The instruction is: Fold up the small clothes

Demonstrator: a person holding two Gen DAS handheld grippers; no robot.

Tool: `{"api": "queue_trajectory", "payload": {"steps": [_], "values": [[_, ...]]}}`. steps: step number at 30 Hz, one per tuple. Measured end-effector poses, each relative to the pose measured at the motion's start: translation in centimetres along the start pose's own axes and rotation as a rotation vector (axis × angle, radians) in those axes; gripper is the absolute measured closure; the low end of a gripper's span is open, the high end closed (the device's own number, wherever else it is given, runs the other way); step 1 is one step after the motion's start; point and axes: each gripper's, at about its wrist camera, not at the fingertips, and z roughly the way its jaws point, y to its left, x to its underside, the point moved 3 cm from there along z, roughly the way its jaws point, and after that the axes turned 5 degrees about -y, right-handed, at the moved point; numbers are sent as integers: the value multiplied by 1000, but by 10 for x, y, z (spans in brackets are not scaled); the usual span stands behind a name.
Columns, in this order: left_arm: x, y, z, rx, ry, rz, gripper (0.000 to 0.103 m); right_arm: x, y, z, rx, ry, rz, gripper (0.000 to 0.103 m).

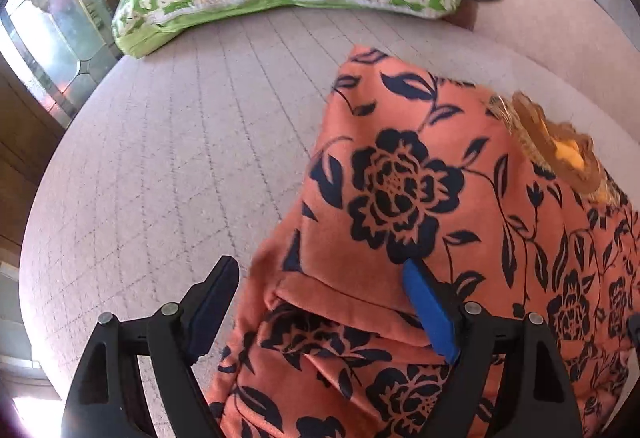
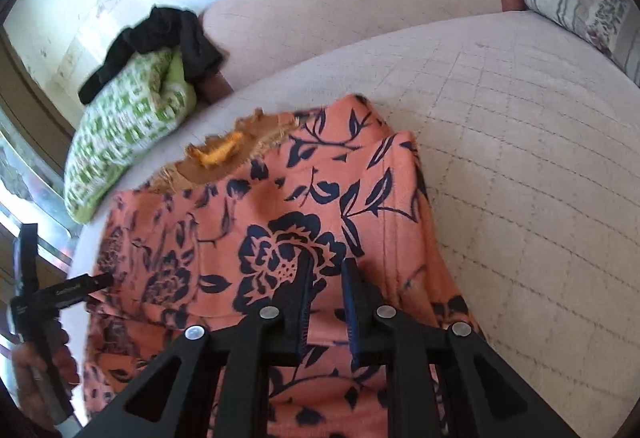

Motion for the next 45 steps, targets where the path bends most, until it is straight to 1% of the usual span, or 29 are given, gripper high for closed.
{"api": "queue_trajectory", "payload": {"steps": [2, 3, 4, 6, 8, 10, 12, 14, 16, 17, 19, 20, 21, 23, 26, 27, 29, 30, 32, 33, 34, 35, 36, 38, 39, 40, 42, 44, 45], "values": [[-2, 0, -1, 19, -5, -7, 19, 4, -5, -7, -6, -15, -3, 85], [-1, -2, 0, 30, 1, -2, 19, 9, -8, -5, -5, 0, -7, 85], [0, -6, 2, 27, 13, 11, 19, 12, -10, 0, -9, 17, -8, 85], [3, -10, 8, -1, 41, 45, 19, 13, -20, -5, -32, -2, 9, 85], [3, -10, 4, -3, 27, 49, 19, 12, -16, -9, -14, 5, 10, 85], [2, -8, -2, 10, 10, 29, 19, 11, -6, -6, -14, 18, -2, 84], [1, -4, -3, 9, 8, 6, 19, 8, 11, -3, -78, 17, -2, 84], [2, 0, 2, -10, 24, 8, 19, 9, 26, -2, -134, 10, -2, 84], [4, 2, 9, -15, 42, 12, 18, 14, 45, 6, -176, 30, -21, 84], [4, 3, 9, -10, 44, 8, 18, 19, 54, 13, -188, 50, -34, 84], [3, 4, 9, -6, 45, 4, 18, 33, 69, 33, -197, 126, -68, 82], [4, 4, 8, -5, 45, 3, 18, 36, 73, 37, -177, 116, -94, 82], [5, 3, 8, -3, 46, 2, 18, 37, 76, 34, -169, 71, -119, 81], [5, 3, 8, 4, 48, 0, 18, 37, 78, 32, -173, 86, -118, 80], [4, 9, 10, 21, 52, -10, 18, 36, 69, 22, -213, 106, -73, 80], [5, 11, 10, 26, 53, -14, 18, 35, 63, 15, -229, 100, -53, 80], [5, 13, 10, 29, 50, -13, 18, 34, 56, 6, -227, 85, -43, 79], [6, 14, 10, 28, 46, -9, 18, 37, 50, -2, -223, 76, -43, 77], [7, 12, 6, 21, 33, 9, 18, 43, 43, -13, -217, 84, -43, 65], [9, 10, 3, 15, 25, 26, 18, 48, 39, -16, -201, 106, -44, 47], [10, 8, 1, 6, 17, 45, 18, 54, 35, -17, -186, 127, -42, 39], [13, 6, 0, -5, 10, 68, 18, 63, 31, -19, -179, 141, -40, 39], [16, 5, -1, -17, 4, 92, 18, 68, 30, -24, -180, 124, -60, 39], [24, 6, -4, -26, -11, 124, 17, 77, 36, -38, -133, 89, -155, 39], [27, 8, -7, -27, -16, 129, 17, 79, 39, -44, -110, 94, -178, 39], [32, 12, -12, -29, -23, 129, 17, 81, 40, -47, -107, 107, -177, 39], [44, 23, -19, -62, -33, 129, 17, 82, 40, -56, -120, 130, -153, 39], [58, 36, -26, -83, -38, 130, 17, 80, 38, -71, -109, 114, -147, 39], [62, 42, -29, -78, -41, 125, 17, 79, 35, -79, -107, 103, -140, 39]]}}
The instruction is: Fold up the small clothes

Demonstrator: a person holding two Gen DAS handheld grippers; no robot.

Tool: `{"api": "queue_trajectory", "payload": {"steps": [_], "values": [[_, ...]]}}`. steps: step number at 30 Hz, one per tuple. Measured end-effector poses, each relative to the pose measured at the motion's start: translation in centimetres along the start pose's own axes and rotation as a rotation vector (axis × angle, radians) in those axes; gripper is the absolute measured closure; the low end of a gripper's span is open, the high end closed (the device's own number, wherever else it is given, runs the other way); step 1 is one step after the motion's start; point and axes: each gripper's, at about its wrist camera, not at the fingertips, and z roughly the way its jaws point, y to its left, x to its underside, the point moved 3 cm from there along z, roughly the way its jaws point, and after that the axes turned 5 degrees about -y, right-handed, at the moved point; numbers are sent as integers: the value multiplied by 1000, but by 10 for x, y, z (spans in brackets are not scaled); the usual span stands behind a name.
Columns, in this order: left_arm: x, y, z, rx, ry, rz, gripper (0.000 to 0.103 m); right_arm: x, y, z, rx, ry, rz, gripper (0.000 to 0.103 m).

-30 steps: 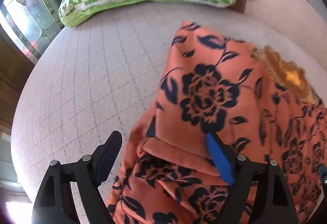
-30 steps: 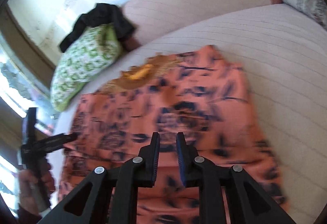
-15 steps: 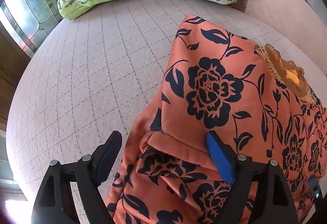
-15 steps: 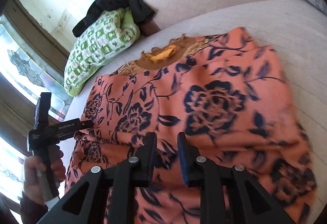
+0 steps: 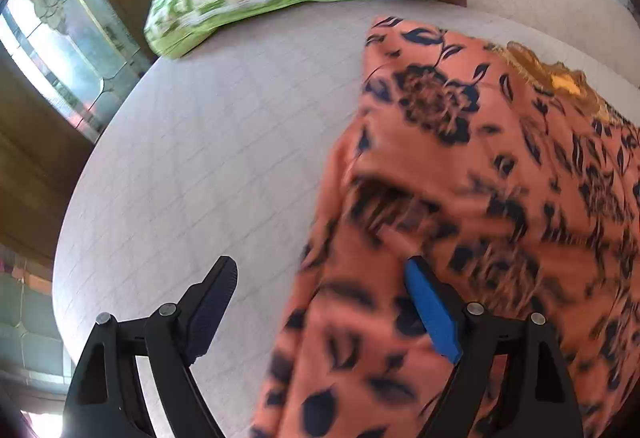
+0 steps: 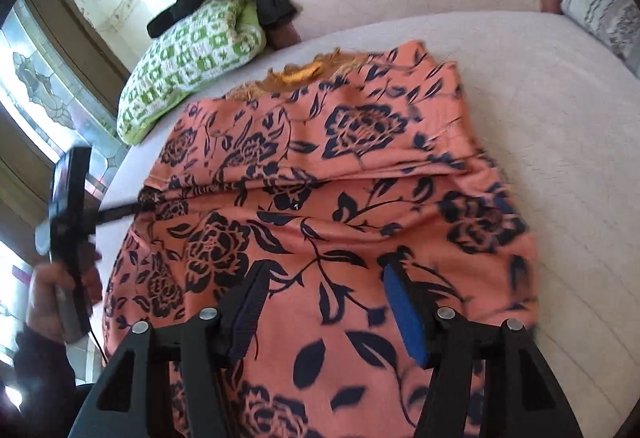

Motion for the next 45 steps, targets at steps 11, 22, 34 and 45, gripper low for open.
{"api": "queue_trajectory", "payload": {"steps": [11, 22, 34, 45], "values": [[100, 60, -44, 63, 14, -48, 21, 40, -47, -58, 25, 4, 137, 39], [168, 89, -77, 170, 60, -125, 67, 94, -92, -86, -12, 48, 224, 39], [173, 97, -60, 324, 141, -287, 42, 136, -89, -98, -131, 141, 239, 37], [176, 83, -71, 327, 117, -189, 74, 170, -93, -66, -139, 252, 345, 35]]}}
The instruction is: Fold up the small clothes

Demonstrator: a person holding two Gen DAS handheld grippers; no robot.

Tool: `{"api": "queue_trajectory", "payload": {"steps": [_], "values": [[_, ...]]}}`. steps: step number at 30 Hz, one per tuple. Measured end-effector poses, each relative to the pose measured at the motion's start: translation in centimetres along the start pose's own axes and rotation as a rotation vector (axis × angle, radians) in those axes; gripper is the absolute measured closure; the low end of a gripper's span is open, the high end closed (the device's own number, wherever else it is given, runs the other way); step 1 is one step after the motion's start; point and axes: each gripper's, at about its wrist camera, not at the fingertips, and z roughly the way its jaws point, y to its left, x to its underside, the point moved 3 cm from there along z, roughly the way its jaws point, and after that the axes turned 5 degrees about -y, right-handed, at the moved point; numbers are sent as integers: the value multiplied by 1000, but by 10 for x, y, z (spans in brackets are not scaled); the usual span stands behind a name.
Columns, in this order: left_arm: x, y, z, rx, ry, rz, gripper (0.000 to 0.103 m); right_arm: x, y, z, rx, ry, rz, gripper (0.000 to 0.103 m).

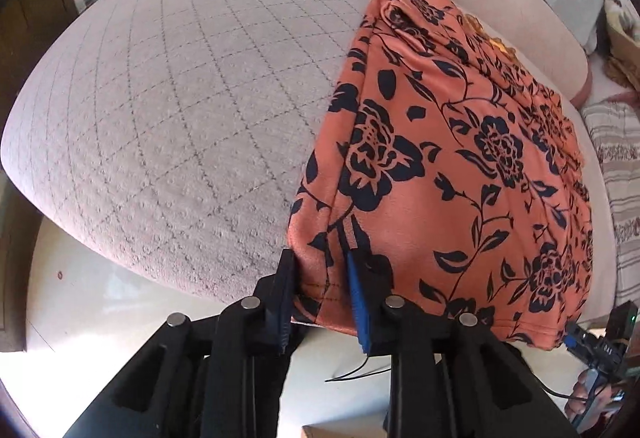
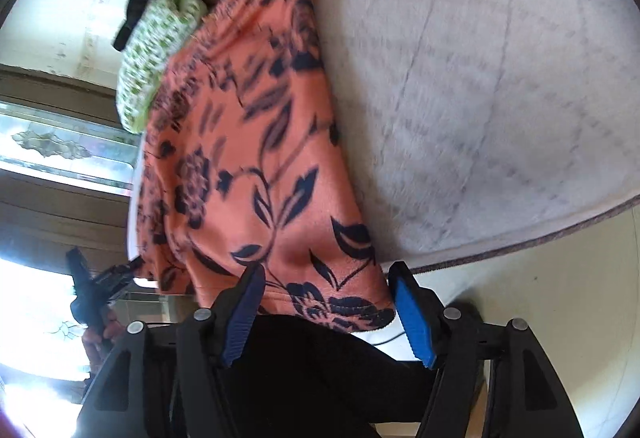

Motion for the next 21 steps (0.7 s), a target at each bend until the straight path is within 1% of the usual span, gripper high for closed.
{"api": "queue_trajectory", "payload": {"steps": [1, 2, 3, 5, 6, 7, 8, 10, 13, 15, 18, 21], "values": [[-1, 0, 2, 2, 4, -8, 68, 1, 1, 4, 19, -12, -6, 38], [-1, 3, 3, 17, 13, -29, 65, 3, 3, 6, 32, -21, -11, 42], [-3, 3, 6, 27, 18, -44, 59, 5, 6, 7, 33, -31, -16, 52], [-3, 8, 5, 35, 18, -63, 58, 7, 12, 6, 41, -39, -30, 60], [-3, 7, 6, 31, 18, -55, 59, 8, 14, 5, 52, -38, -47, 66], [-2, 5, 6, 9, 14, -33, 69, 9, 16, 3, 61, -40, -68, 72], [0, 2, 5, -14, 11, -4, 75, 9, 18, 2, 65, -40, -78, 76], [2, -4, 3, -11, 4, 34, 86, 10, 21, -4, 59, -51, -91, 91], [2, -10, 0, -1, 5, 60, 89, 6, 34, -16, 32, -81, -121, 94], [-1, -11, -3, 24, 6, 49, 90, 2, 49, -26, -8, -98, -151, 94], [-14, -10, -15, 93, -12, 4, 90, -9, 71, -43, -70, -141, -183, 94], [-35, -9, -37, 157, -51, -26, 90, -28, 88, -60, -139, -181, -179, 94]]}}
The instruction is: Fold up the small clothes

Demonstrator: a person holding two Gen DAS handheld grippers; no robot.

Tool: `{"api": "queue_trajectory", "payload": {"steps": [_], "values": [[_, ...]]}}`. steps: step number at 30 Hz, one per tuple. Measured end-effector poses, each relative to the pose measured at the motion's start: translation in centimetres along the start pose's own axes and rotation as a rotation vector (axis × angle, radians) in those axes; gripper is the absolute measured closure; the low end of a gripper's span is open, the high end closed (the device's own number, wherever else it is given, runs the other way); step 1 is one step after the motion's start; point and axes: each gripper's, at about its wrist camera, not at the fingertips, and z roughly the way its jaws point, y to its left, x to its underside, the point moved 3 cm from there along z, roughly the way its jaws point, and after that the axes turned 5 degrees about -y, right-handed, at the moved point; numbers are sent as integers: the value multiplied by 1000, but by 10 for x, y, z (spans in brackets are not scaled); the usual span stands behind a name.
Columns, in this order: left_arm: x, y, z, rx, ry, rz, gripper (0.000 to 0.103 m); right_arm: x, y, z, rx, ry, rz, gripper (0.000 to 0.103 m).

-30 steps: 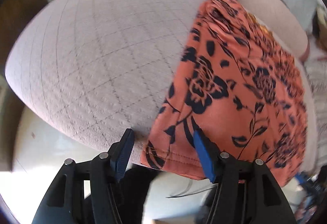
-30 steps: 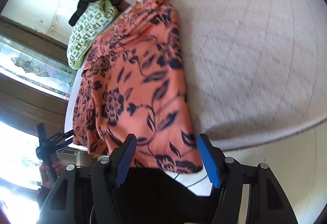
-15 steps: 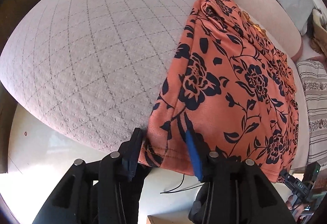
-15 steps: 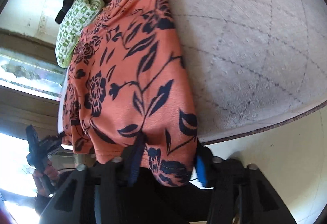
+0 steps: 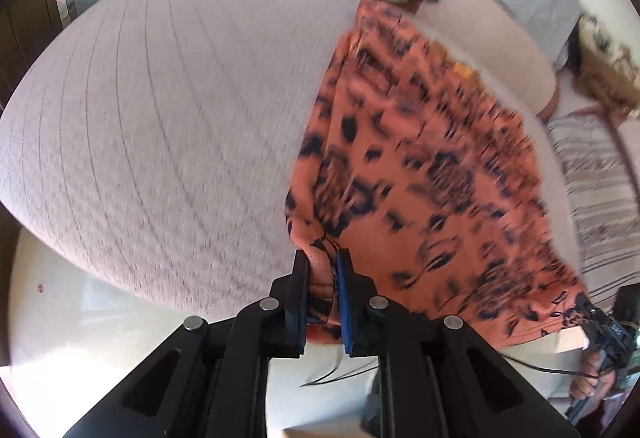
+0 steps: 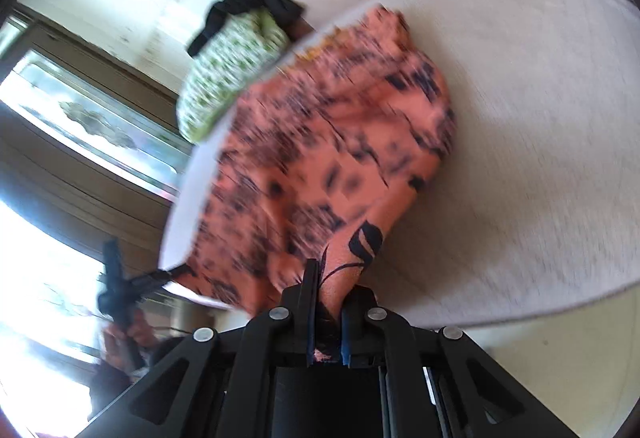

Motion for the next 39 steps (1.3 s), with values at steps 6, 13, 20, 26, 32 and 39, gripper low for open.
{"api": "queue_trajectory", "payload": {"steps": [6, 13, 20, 26, 32, 39], "values": [[-78, -26, -32, 69, -75, 8, 90, -75, 22, -3, -71, -109, 35, 94], [-212, -71, -3, 46, -117, 60, 90, -200, 28, 34, -1, -238, 20, 94], [-313, -79, 132, -93, -128, 47, 89, -297, -38, 145, 224, -275, 14, 94], [-296, -16, 226, -214, -54, -164, 91, -301, -123, 226, 329, -205, 151, 92], [-260, 6, 158, -191, -209, -346, 89, -307, -123, 201, 213, -303, 144, 90], [-185, -68, 95, -273, -287, -231, 36, -299, -62, 133, 175, -450, 6, 18]]}}
